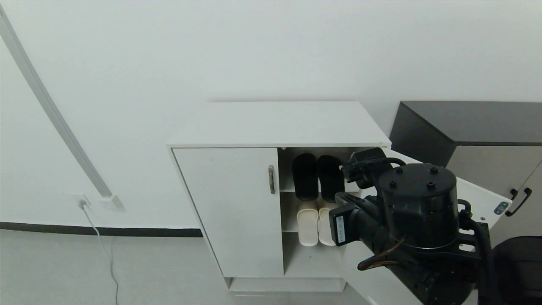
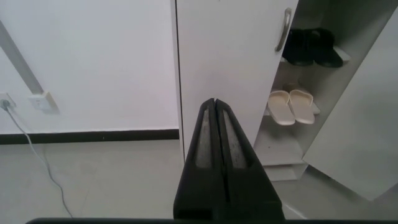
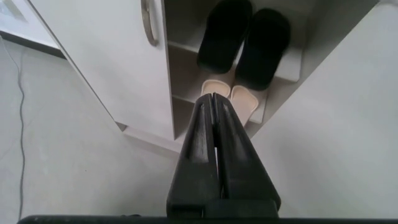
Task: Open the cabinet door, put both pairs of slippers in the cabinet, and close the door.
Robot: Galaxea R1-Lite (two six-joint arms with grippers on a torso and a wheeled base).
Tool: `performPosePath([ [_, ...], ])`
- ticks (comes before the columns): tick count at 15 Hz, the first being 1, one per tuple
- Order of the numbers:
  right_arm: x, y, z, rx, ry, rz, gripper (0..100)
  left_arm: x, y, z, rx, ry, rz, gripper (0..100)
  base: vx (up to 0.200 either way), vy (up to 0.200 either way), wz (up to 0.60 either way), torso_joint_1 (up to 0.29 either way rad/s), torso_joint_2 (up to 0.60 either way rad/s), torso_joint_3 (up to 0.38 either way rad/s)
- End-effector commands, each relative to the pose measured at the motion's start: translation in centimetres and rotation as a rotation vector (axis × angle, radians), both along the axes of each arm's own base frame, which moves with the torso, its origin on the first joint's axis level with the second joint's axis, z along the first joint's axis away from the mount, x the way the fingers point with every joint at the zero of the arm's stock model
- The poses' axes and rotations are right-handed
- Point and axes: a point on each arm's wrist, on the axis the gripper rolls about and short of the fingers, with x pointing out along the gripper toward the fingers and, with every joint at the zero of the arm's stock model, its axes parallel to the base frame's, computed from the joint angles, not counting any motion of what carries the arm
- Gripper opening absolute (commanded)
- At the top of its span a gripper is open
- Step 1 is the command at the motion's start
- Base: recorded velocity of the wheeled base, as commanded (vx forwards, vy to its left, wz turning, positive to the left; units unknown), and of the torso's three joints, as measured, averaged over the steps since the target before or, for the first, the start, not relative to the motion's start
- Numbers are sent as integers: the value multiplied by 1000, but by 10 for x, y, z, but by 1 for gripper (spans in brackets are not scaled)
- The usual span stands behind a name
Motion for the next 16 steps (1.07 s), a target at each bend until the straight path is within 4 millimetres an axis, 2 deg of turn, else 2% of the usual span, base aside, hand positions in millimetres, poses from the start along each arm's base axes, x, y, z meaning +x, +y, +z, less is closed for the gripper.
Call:
performPosePath([
  [1,0,0,0,2,-1,0,0,0,0,0,0,1,1,0,0,0,0,212,-530,-310],
  [11,-1,-3,0,-15,-8,-3,0,0,0,0,0,1,1,0,0,0,0,242,-569,-317],
  [16,-1,-4,-2,-28,-3,-4,0,0,0,0,0,1,1,0,0,0,0,26,-62,-30],
])
